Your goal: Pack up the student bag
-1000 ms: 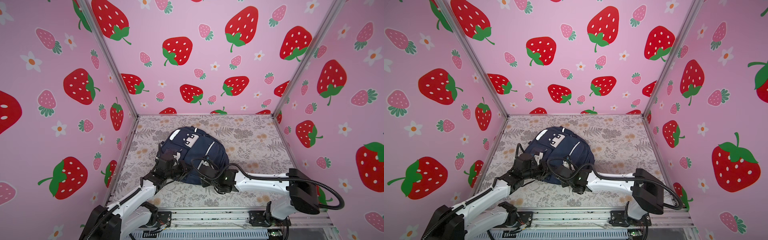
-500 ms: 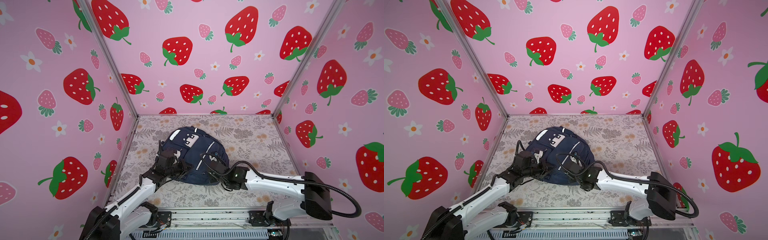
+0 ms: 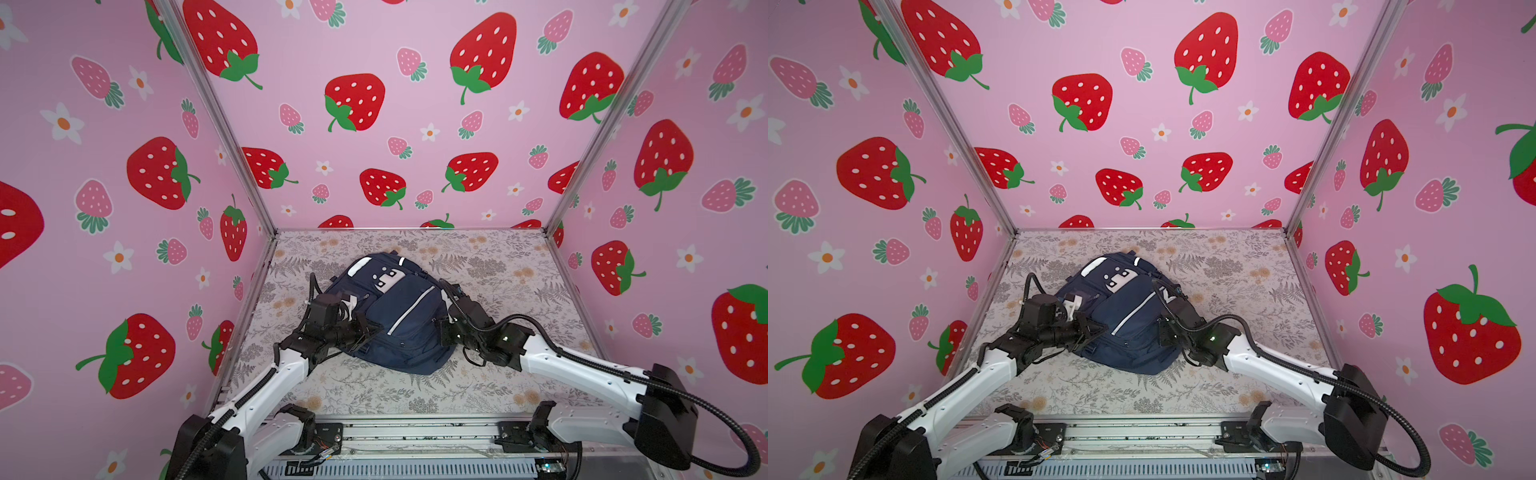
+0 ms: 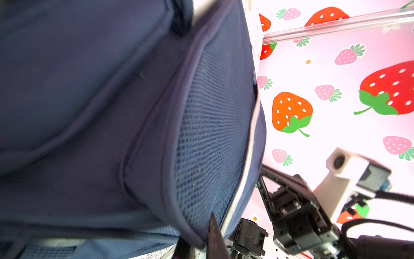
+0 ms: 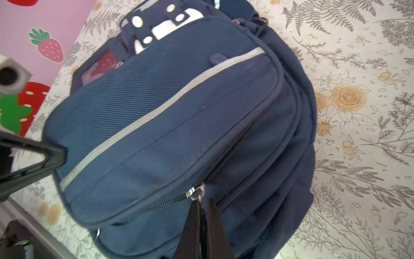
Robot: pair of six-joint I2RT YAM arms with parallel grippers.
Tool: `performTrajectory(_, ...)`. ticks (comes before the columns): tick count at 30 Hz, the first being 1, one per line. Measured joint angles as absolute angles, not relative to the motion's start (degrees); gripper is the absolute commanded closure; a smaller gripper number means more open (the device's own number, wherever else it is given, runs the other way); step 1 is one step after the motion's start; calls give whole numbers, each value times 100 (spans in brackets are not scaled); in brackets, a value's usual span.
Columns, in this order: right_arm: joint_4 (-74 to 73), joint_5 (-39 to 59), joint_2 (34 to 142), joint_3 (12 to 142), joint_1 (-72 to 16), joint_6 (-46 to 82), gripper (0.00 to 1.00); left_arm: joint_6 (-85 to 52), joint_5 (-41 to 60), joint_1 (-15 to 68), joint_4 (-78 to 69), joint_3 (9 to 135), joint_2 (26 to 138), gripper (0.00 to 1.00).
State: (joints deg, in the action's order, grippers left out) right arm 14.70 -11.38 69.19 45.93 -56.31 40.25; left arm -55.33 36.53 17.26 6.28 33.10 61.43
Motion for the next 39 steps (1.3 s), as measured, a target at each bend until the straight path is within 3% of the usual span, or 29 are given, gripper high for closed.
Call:
performTrajectory(10, 1422, -1761, 7030, 4707, -7098, 4303, 100, -4827, 3940, 934, 1365, 4451, 7730, 97)
performTrajectory(13, 1367, -1813, 7456, 5024, -7277, 4370, 100, -4766, 3732, 591, 1367, 4672, 8036, 64)
performTrajectory(16, 1505, -1802, 7706, 5109, -7295, 4388, 100, -4810, 3105, 169, 1282, 4753, 8001, 41)
performTrajectory(17, 1516, -1791, 7767, 5129, -7290, 4388, 100, -4847, 3006, 143, 1306, 4753, 7894, 38)
performTrajectory(23, 1398, -1490, 7924, 5155, -7168, 4427, 100, -5214, 2814, 681, 1400, 4274, 6064, 36)
performTrajectory(26, 1286, -1363, 7940, 5155, -7144, 4497, 100, -5721, 2652, 1546, 1398, 3859, 5304, 34)
performTrajectory(31, 1262, -1295, 7946, 5151, -7140, 4558, 100, -6573, 2259, 2842, 1334, 3369, 5133, 28)
performTrajectory(39, 1170, -1271, 7946, 5103, -7140, 4672, 100, -7371, 1750, 3409, 888, 3260, 5592, 29)
